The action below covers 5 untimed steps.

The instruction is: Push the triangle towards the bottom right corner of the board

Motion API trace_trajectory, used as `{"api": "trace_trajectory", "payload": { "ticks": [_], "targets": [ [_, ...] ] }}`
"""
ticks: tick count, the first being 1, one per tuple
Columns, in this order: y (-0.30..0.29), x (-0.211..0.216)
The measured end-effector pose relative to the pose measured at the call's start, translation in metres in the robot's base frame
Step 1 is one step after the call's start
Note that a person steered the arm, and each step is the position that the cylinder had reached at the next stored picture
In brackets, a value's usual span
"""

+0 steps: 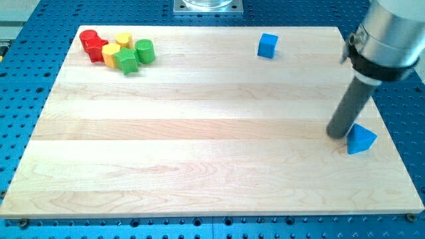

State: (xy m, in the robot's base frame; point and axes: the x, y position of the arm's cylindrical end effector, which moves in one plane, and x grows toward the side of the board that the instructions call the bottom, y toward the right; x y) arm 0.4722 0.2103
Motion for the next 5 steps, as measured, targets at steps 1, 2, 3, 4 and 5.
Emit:
{"api": "trace_trajectory", "payload": {
  "ticks": [1, 2, 3, 4, 5],
  "targets": [
    [0.038, -0.007],
    [0.062, 0.025],
    [0.034, 0.065],
    [0.031, 0.065],
    [0.024, 0.039]
  ]
}}
